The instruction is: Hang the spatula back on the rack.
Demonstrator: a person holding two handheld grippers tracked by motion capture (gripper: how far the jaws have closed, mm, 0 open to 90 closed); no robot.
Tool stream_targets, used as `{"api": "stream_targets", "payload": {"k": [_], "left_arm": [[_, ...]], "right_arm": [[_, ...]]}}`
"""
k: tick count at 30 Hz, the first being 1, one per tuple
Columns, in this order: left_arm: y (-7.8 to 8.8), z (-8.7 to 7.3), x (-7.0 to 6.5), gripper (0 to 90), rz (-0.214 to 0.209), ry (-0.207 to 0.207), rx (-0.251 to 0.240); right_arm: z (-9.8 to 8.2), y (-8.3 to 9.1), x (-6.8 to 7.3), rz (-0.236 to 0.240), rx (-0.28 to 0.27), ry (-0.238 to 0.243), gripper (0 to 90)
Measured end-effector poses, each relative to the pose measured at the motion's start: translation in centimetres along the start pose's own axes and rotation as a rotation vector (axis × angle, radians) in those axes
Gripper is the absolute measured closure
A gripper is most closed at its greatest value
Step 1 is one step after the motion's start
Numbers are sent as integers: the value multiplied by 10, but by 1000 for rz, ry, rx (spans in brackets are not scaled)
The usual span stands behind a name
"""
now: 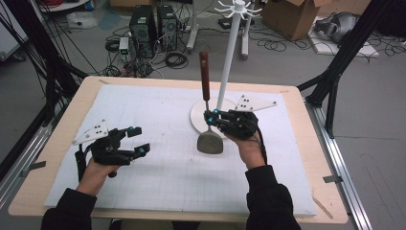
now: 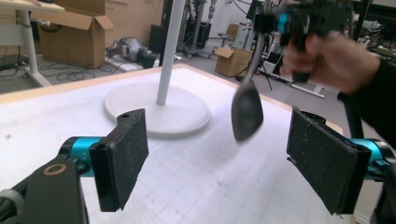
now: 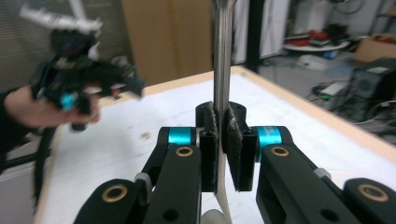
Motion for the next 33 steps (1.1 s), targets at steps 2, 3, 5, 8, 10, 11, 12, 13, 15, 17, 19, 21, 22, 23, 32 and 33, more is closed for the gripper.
{"api": "stream_targets", "payload": {"k": [2, 3, 5, 8, 10, 11, 12, 13, 15, 17, 19, 21, 22, 23, 32, 33], "left_arm": [[3, -5, 1, 211, 10, 4, 5], [4, -7, 1, 213, 11, 7, 13], [5, -9, 2, 213, 16, 11, 15], [6, -11, 3, 214, 17, 8, 12], [5, -12, 3, 216, 12, 12, 8], [5, -12, 3, 216, 10, 11, 10], [5, -13, 3, 216, 6, 17, 8], [5, -13, 4, 216, 4, 16, 7], [5, -14, 4, 216, 7, 17, 7], [4, -15, 4, 219, 2, 20, 5], [5, -15, 4, 220, -3, 20, 6], [5, -15, 4, 222, -3, 20, 4], [5, -16, 4, 239, -11, 19, 2], [5, -16, 4, 250, -11, 19, 2], [7, -17, 4, 240, -11, 28, -4], [7, -17, 4, 240, -11, 28, -4]], "right_arm": [[4, 1, -3, -17, -8, -2, 844], [11, 1, -8, -51, -25, -6, 844], [18, 1, -14, -85, -37, -15, 844], [28, -1, -20, -122, -52, -25, 844], [34, -3, -23, -152, -56, -24, 844], [34, -3, -23, -152, -56, -24, 844], [39, -4, -25, -181, -63, -28, 843], [41, -5, -27, -194, -69, -31, 843], [44, -6, -30, -207, -73, -37, 843], [46, -6, -32, -227, -71, -47, 844], [46, -7, -33, -234, -71, -51, 843], [47, -8, -35, -242, -68, -64, 844], [49, -9, -36, -257, -65, -69, 843], [49, -9, -37, -261, -70, -71, 843], [54, -12, -42, -284, -48, -94, 843], [55, -13, -42, -288, -48, -97, 843]]}}
Point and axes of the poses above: each handheld gripper's, and its own axes: y roughly backward along the jaws, z roughly out of its top, x roughly to its left, the point moved 1 cm from there along -y, roughly forward along the jaws, and after that the axes turned 14 degrees about -z, right-handed, at the moved point
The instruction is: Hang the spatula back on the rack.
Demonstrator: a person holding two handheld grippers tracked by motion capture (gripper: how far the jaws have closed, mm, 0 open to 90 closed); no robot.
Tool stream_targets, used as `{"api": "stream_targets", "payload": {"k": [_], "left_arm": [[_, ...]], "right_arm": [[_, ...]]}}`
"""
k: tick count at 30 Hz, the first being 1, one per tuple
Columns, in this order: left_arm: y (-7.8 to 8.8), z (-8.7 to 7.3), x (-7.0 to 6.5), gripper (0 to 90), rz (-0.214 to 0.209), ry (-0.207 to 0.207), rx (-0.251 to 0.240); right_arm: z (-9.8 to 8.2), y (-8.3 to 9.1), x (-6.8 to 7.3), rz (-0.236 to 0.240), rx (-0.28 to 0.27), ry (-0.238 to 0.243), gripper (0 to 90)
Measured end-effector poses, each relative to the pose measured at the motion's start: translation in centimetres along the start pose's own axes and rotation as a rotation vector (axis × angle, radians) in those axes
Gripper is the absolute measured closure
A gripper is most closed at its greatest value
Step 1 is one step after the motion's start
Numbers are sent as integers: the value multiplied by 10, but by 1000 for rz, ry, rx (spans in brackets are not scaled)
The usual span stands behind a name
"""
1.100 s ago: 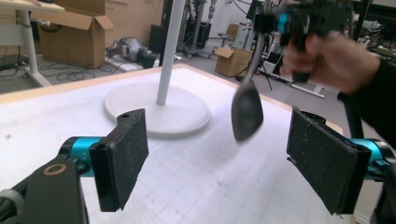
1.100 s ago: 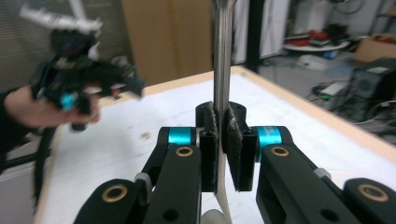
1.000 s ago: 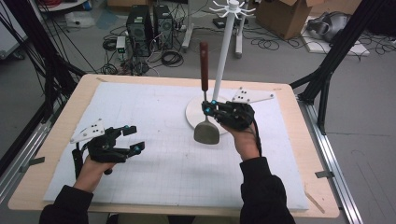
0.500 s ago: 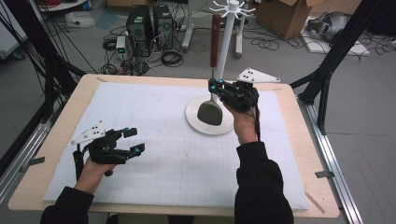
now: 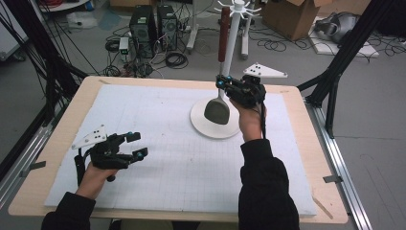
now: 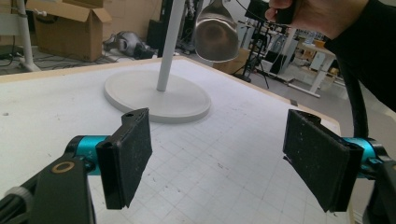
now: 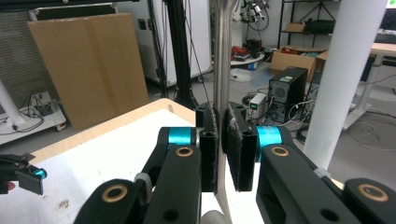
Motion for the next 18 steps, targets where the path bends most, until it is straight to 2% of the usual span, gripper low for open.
{"api": "stream_targets", "payload": {"k": [6, 10, 18], "left_arm": [[1, 0, 0, 241, -2, -4, 2], [1, 0, 1, 241, 1, -1, 1], [2, -2, 1, 232, 12, -1, -2]], "right_arm": [[1, -3, -2, -5, 11, -14, 843], [1, -5, -6, -26, 22, -35, 843], [-3, -5, -11, -46, 31, -29, 839]]}}
Point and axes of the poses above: each handheld gripper's, and its own axes: y roughly backward along the jaws, z roughly out of its top, x roughly to its left, the point moved 1 cm from there along -y, roughly forward along the jaws, and after that the axes turned 14 degrees about -z, right-handed, at the moved point
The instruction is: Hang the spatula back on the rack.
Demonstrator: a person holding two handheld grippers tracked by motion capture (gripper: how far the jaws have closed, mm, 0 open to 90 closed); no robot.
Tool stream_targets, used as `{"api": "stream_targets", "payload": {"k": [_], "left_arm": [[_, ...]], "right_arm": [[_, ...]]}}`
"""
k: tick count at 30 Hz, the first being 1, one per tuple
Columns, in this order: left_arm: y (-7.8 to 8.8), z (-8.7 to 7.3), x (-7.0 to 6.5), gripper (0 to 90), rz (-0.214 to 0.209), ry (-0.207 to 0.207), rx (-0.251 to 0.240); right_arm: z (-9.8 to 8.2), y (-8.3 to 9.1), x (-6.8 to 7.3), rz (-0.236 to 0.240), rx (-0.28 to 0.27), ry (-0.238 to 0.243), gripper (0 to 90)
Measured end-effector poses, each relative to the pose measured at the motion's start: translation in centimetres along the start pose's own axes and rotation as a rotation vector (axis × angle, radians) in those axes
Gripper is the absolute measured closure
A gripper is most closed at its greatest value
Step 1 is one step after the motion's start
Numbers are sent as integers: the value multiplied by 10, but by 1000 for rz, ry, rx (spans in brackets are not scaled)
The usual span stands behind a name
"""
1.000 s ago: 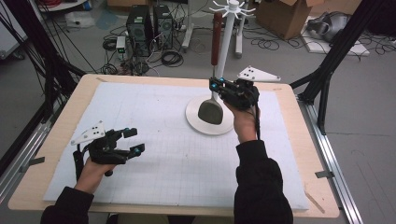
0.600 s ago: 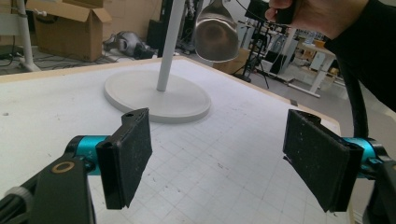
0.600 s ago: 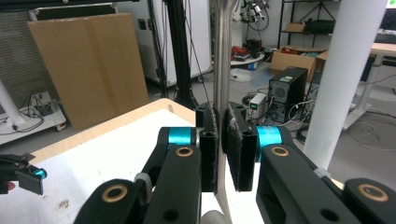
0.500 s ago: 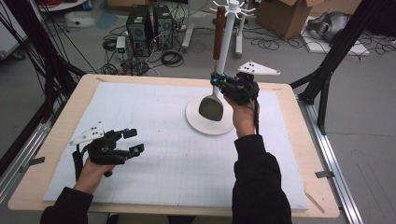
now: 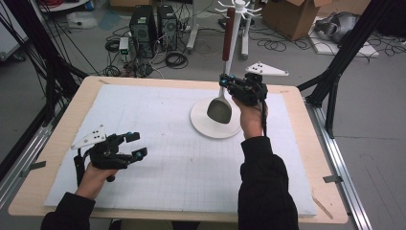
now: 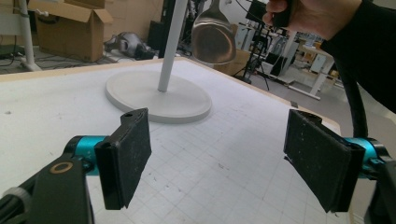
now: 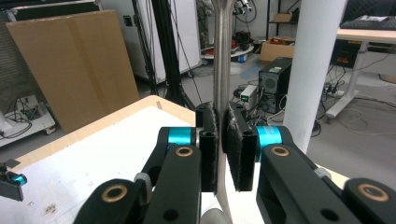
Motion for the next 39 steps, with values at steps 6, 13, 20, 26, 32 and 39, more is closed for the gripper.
{"api": "stream_targets", "payload": {"k": [6, 13, 20, 26, 32, 39], "left_arm": [[1, -3, 1, 229, 27, -2, 4], [2, -15, 4, 182, 76, 6, 21], [3, -25, 5, 174, 106, 9, 27], [4, -29, 5, 176, 132, 4, 22], [4, -33, 5, 176, 153, 10, 31], [11, -33, 4, 176, 173, -2, 27]], "right_arm": [[-13, 15, -6, -48, -20, -12, 656], [-53, 40, -16, -130, 6, 40, 393], [-112, 72, -28, -194, 98, 131, 188], [-151, 94, -36, -202, 118, 137, 187], [-167, 108, -44, -233, 112, 103, 187], [-163, 112, -44, -247, 92, 102, 187]]}}
Point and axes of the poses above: each handheld gripper's, and its own axes: y roughly backward along the jaws, z roughly out of its top, x roughly to its left, the point moved 1 cm from there along -y, roughly forward along the jaws, and after that the axes turned 14 degrees about -z, right-handed, at the moved point
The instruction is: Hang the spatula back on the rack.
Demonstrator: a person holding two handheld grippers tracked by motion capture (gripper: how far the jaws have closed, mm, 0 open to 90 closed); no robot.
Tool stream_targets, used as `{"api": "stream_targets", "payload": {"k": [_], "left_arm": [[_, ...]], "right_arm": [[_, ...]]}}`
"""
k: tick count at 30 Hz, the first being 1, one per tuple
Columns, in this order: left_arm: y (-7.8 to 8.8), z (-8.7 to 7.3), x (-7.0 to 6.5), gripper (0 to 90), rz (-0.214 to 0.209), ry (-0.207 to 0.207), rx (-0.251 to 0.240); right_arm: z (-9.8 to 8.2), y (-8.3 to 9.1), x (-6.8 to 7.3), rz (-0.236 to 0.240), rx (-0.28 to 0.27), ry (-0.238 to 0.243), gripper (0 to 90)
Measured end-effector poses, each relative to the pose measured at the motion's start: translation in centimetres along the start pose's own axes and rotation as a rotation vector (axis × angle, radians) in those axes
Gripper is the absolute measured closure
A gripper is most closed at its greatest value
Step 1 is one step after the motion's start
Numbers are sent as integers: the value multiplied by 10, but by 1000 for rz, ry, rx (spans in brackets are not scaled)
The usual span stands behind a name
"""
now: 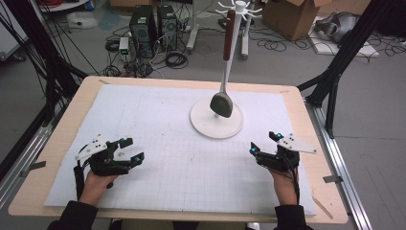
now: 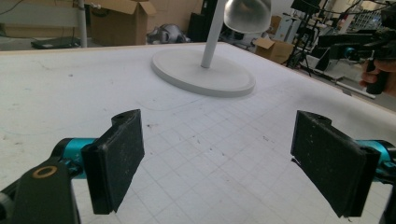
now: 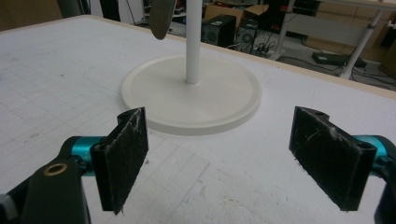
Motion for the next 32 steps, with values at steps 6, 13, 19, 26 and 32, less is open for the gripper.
{"api": "stream_targets", "payload": {"k": [6, 13, 19, 26, 32], "left_arm": [[5, 1, 0, 176, 15, -4, -17], [9, 0, -1, 177, 16, -10, -19], [7, -3, -1, 177, 17, -4, -12], [6, -3, 1, 178, 17, -1, -8], [5, -4, 3, 184, 19, 10, -13]], "right_arm": [[-7, -3, 9, -1, 39, 37, 187], [-14, -2, 11, 9, 57, 32, 186], [-16, -1, 11, 9, 72, 32, 186], [-22, 2, 10, 10, 86, 28, 186], [-27, 4, 5, 1, 93, 31, 186]]}}
Point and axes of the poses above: each handheld gripper's, and its own axes: y roughly backward along the jaws, z roughly out of its top, x roughly to its left, the point moved 1 cm from there along -y, roughly forward along the jaws, and after that the axes turned 14 degrees about -z, right-handed, at the moved point
